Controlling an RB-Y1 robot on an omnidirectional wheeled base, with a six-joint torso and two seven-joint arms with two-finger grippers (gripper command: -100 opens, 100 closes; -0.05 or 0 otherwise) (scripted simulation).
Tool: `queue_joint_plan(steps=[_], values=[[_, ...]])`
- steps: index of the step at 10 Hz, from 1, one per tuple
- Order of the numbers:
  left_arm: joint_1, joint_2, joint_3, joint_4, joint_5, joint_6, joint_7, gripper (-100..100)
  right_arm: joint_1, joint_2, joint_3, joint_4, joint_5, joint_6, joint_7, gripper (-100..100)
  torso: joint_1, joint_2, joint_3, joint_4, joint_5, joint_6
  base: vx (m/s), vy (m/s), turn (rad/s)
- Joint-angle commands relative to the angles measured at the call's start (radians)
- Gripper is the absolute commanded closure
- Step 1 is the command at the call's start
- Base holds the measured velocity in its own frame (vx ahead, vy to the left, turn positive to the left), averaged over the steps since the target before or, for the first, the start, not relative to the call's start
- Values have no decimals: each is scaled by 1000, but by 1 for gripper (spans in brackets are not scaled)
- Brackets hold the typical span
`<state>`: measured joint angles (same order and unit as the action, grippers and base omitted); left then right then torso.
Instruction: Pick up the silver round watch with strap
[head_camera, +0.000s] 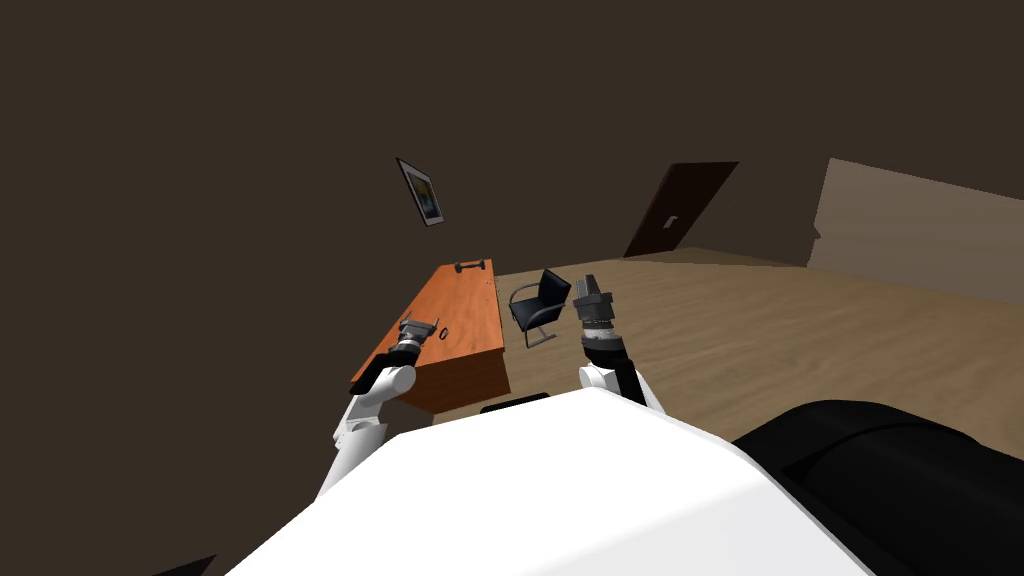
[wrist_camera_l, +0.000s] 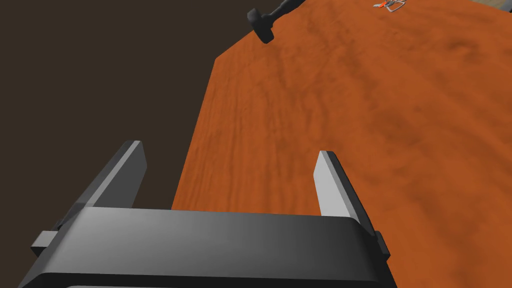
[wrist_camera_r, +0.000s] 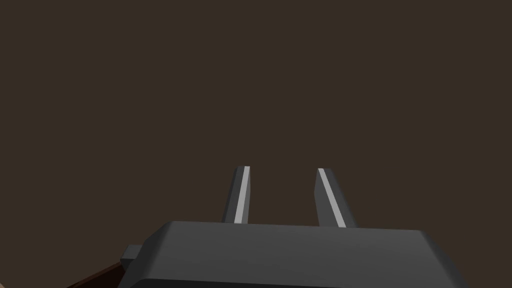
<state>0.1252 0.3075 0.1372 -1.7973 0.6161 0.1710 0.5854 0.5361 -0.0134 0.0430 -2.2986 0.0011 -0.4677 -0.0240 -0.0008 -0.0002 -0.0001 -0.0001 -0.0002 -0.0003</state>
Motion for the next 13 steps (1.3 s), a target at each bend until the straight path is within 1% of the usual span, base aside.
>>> queue_joint_plan(steps=[1, 2, 3, 4, 5, 6, 7, 8, 9, 10, 11, 12, 13], values=[[-10, 2, 12, 7, 6, 50, 20, -100, 0, 0, 0, 0, 0, 0, 0, 0, 0, 0, 0, 0, 0, 0, 7, -13, -42], [-10, 2, 12, 7, 6, 57, 20, -100, 0, 0, 0, 0, 0, 0, 0, 0, 0, 0, 0, 0, 0, 0, 2, -5, 1], [-27, 9, 27, 33, 19, 95, 52, -100, 0, 0, 0, 0, 0, 0, 0, 0, 0, 0, 0, 0, 0, 0, 1, -9, -65], [-27, 9, 27, 33, 19, 113, 52, -100, 0, 0, 0, 0, 0, 0, 0, 0, 0, 0, 0, 0, 0, 0, 1, -8, -37], [-43, 16, 42, 59, 30, 142, 83, -100, 0, 0, 0, 0, 0, 0, 0, 0, 0, 0, 0, 0, 0, 0, 6, -12, -66], [-43, 16, 42, 59, 30, 168, 83, -100, 0, 0, 0, 0, 0, 0, 0, 0, 0, 0, 0, 0, 0, 0, 6, -9, -38], [-59, 23, 58, 84, 40, 196, 113, -100, 0, 0, 0, 0, 0, 0, 0, 0, 0, 0, 0, 0, 0, 0, 6, -9, -67], [-59, 23, 58, 84, 40, 223, 113, -100, 0, 0, 0, 0, 0, 0, 0, 0, 0, 0, 0, 0, 0, 0, 5, -7, -33], [-73, 30, 74, 110, 48, 249, 142, -100, 0, 0, 0, 0, 0, 0, 0, 0, 1, 0, 0, 0, 0, 0, 5, -7, -56], [-73, 30, 74, 110, 48, 275, 142, -100, 0, 0, 0, 0, 0, 0, 0, 0, 1, 0, 0, 0, 0, 0, 5, -3, -38], [-87, 37, 89, 134, 54, 303, 169, -100, 0, 0, 0, 0, 0, 0, 0, 0, 1, 0, 0, 0, 0, 0, 6, -2, -47], [-87, 37, 89, 134, 54, 331, 169, -100, 0, 0, 0, 0, 0, 0, 0, 0, 1, 0, 0, 0, 0, 0, 6, 0, -30], [-99, 43, 105, 159, 59, 363, 195, -100, 0, 0, 0, 0, 0, 0, 0, 0, 1, 0, 0, 0, 0, 0, 8, 2, -64]])
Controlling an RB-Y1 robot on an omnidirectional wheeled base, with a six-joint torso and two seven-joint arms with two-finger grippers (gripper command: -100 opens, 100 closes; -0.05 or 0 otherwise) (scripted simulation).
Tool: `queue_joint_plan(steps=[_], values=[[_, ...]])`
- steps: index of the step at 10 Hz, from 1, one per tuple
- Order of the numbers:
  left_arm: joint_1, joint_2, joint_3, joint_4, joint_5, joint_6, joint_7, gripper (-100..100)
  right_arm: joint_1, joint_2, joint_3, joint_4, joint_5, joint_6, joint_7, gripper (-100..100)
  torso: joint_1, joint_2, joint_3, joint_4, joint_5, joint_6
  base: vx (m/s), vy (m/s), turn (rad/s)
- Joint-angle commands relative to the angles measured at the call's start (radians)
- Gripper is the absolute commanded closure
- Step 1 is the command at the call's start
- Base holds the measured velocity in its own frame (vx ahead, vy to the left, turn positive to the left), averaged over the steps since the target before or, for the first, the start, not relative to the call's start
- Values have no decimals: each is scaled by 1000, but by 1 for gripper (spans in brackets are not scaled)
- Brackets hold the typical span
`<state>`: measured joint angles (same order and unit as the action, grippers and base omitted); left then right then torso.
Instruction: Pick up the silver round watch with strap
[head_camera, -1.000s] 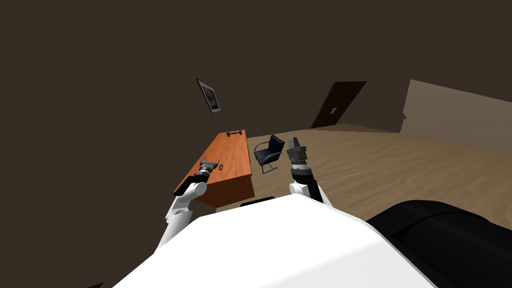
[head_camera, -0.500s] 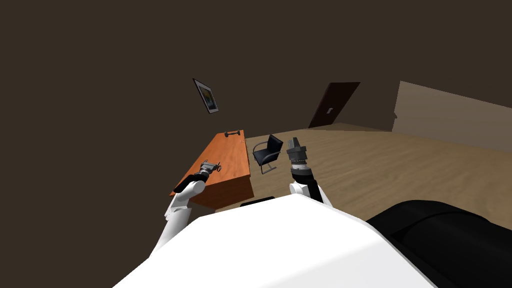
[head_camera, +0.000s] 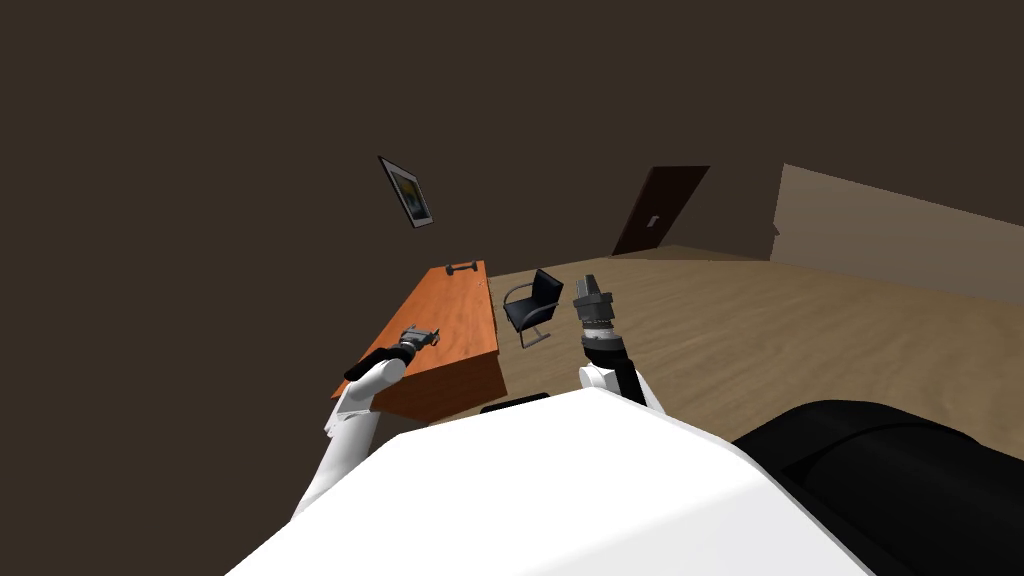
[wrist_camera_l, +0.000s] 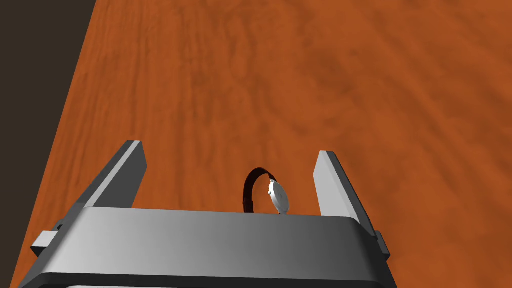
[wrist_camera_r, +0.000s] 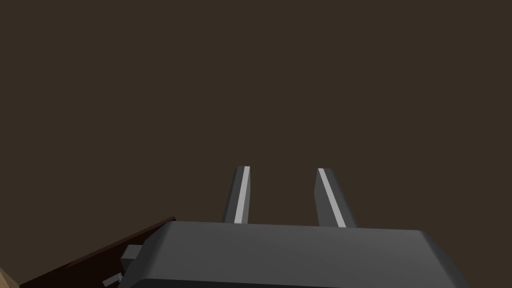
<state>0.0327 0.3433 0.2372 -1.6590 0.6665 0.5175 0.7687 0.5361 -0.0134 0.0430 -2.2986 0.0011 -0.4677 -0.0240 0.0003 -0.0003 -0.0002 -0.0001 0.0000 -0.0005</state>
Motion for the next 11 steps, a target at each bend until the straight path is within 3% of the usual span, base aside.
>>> queue_joint_plan(steps=[1, 7, 11], values=[[-7, 7, 5, 20, 9, 37, 12, -100, 0, 0, 0, 0, 0, 0, 0, 0, 0, 0, 0, 0, 0, 0, 7, 4, -29], [-48, 29, 64, 108, 18, 206, 100, -100, 0, 0, 0, 0, 0, 0, 0, 0, 0, 0, 0, 0, 0, 0, 12, 8, -44], [-64, 36, 88, 144, 17, 304, 134, -100, 0, 0, 0, 0, 0, 0, 0, 0, 0, 0, 0, 0, 0, 0, 15, 10, -30]])
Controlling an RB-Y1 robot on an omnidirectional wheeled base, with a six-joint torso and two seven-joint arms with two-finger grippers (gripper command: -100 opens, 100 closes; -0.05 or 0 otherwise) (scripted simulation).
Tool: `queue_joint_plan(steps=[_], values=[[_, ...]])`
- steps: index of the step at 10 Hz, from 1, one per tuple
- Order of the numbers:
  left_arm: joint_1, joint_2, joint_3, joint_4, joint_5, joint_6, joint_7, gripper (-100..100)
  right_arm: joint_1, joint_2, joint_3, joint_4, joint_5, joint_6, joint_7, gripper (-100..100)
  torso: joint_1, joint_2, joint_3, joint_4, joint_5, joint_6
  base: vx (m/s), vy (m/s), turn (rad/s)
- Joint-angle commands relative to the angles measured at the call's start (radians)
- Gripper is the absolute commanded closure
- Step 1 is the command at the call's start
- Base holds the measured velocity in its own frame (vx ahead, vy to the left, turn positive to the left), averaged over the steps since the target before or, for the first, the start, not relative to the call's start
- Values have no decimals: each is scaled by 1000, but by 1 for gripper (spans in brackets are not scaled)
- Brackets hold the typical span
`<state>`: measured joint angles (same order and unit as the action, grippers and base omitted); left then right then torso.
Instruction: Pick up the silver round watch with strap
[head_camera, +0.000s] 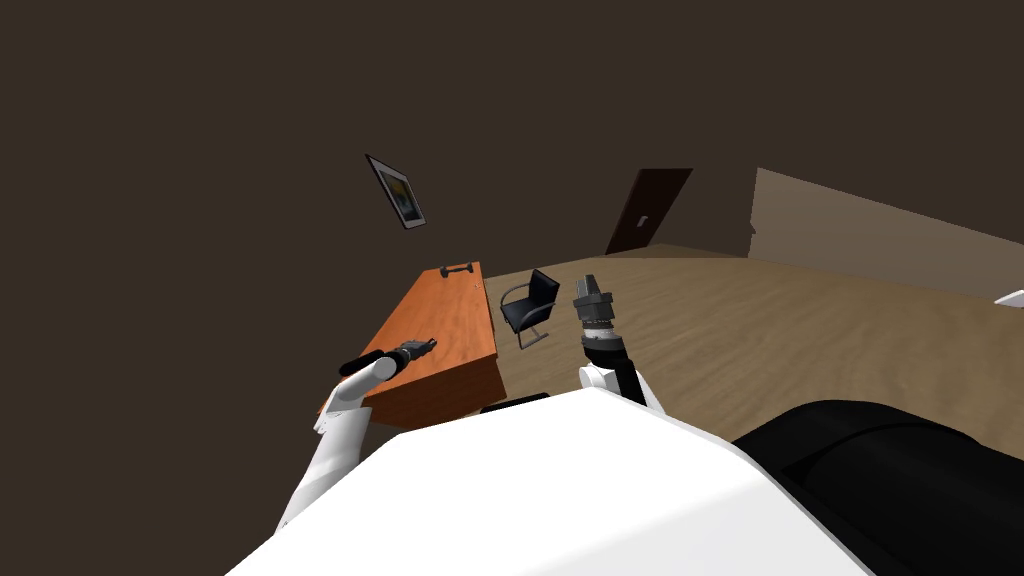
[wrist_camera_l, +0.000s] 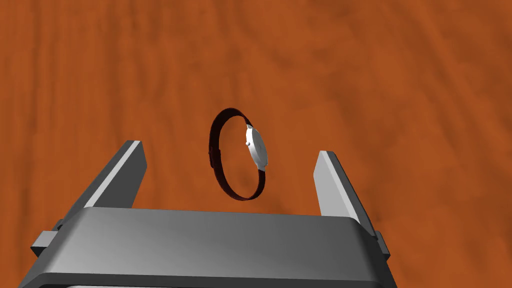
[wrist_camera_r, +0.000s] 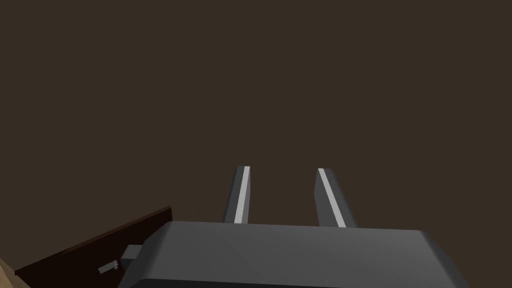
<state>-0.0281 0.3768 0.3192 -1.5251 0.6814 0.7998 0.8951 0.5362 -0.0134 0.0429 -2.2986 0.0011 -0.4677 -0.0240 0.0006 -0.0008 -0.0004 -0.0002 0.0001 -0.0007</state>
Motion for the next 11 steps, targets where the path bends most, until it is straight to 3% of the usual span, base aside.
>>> queue_joint_plan(steps=[1, 7, 8, 9, 10, 11], values=[[-10, 6, 17, 25, 1, 50, 22, -100, 0, 0, 0, 0, 0, 0, 0, 0, 0, 0, 0, 0, 0, 0, 26, 12, -58], [-30, 19, 51, 74, -5, 173, 67, -100, 0, 0, 0, 0, 0, 0, 0, 0, 0, -2, -1, 0, 0, 0, 36, 7, -32], [-26, 18, 49, 69, -2, 161, 60, -100, 0, 0, 0, 0, 0, 0, 0, 0, 0, -2, -1, -1, 0, 0, -1, -7, 17], [-26, 18, 49, 70, -3, 164, 62, 0, 0, 0, 0, 0, 0, 0, 0, 0, -1, 0, 0, 0, 0, 0, 0, 0, 0], [-48, 16, 54, 107, -16, 146, 64, -100, 0, 0, 0, 0, 0, 0, 0, 0, -1, 1, 0, 0, 0, 0, -27, 14, -114], [-59, 14, 56, 125, -23, 137, 65, -100, 0, 0, 0, 0, 0, 0, 0, 0, 0, 2, 1, 0, 0, 0, -53, 29, -126]])
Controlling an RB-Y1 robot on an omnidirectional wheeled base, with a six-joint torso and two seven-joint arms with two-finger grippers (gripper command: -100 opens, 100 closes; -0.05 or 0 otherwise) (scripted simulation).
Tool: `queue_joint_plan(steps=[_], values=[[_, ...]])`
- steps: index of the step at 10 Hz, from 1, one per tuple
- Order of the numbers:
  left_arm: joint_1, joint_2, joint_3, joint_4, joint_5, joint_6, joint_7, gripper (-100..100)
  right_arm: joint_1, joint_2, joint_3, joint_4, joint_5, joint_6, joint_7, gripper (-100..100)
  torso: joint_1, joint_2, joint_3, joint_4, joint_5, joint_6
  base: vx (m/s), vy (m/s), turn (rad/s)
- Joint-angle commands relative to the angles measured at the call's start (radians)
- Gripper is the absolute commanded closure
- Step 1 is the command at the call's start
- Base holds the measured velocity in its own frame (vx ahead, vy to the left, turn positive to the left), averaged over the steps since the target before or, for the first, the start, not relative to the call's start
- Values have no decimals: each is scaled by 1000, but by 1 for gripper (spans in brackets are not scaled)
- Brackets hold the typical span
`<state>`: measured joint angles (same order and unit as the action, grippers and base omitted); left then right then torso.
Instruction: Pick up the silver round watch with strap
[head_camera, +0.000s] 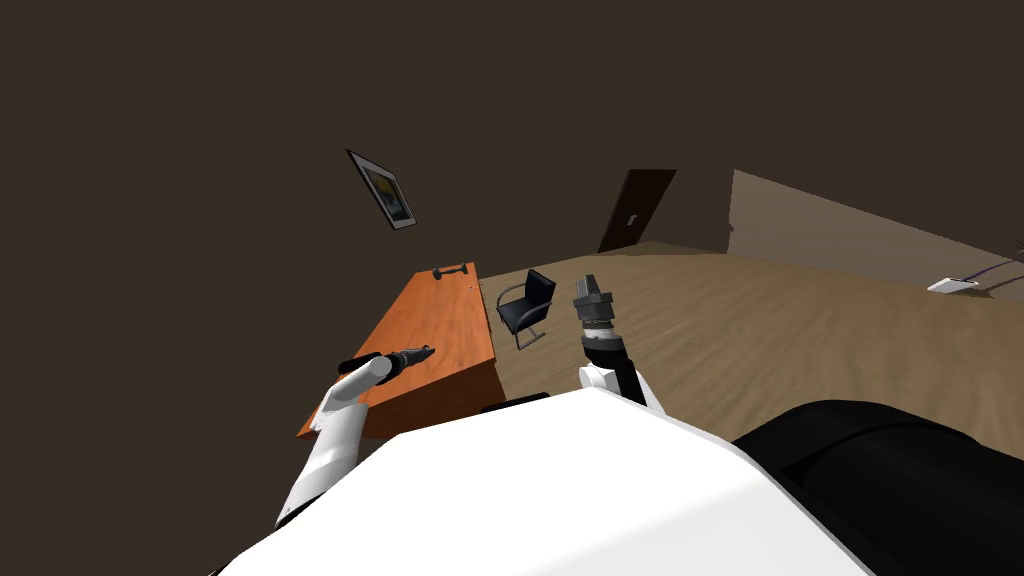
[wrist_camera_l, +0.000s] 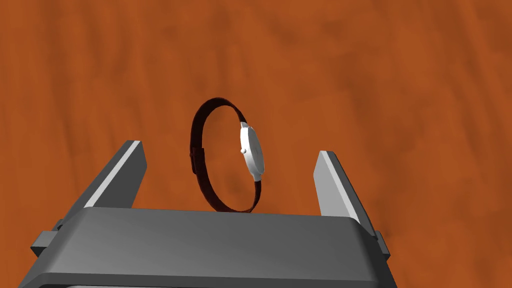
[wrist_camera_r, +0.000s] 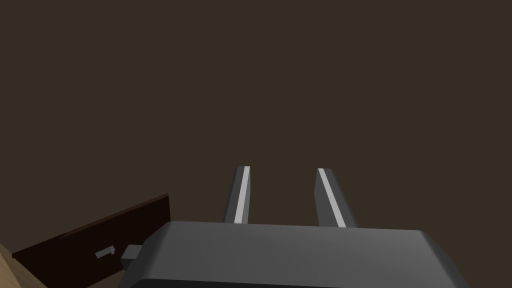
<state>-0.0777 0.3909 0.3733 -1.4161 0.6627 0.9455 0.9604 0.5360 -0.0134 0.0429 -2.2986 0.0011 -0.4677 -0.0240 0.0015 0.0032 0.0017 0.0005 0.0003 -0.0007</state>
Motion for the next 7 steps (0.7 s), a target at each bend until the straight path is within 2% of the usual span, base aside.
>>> queue_joint_plan(steps=[1, 6, 7], values=[[-20, -1, 4, 35, -11, -17, 1, -100, 0, 0, 0, 0, 0, 0, 0, 0, 0, 0, 0, 0, 0, 0, -50, 27, -78], [-74, -8, 16, 128, -44, -62, 7, -100, 0, 0, 0, 0, 0, 0, 0, 0, 0, 0, 0, 0, 0, 0, -39, 23, -79], [-69, -7, 14, 119, -39, -56, 5, -100, 0, 0, 0, 0, 0, 0, 0, 0, 0, 0, 0, 0, 0, 0, -16, 10, -18]])
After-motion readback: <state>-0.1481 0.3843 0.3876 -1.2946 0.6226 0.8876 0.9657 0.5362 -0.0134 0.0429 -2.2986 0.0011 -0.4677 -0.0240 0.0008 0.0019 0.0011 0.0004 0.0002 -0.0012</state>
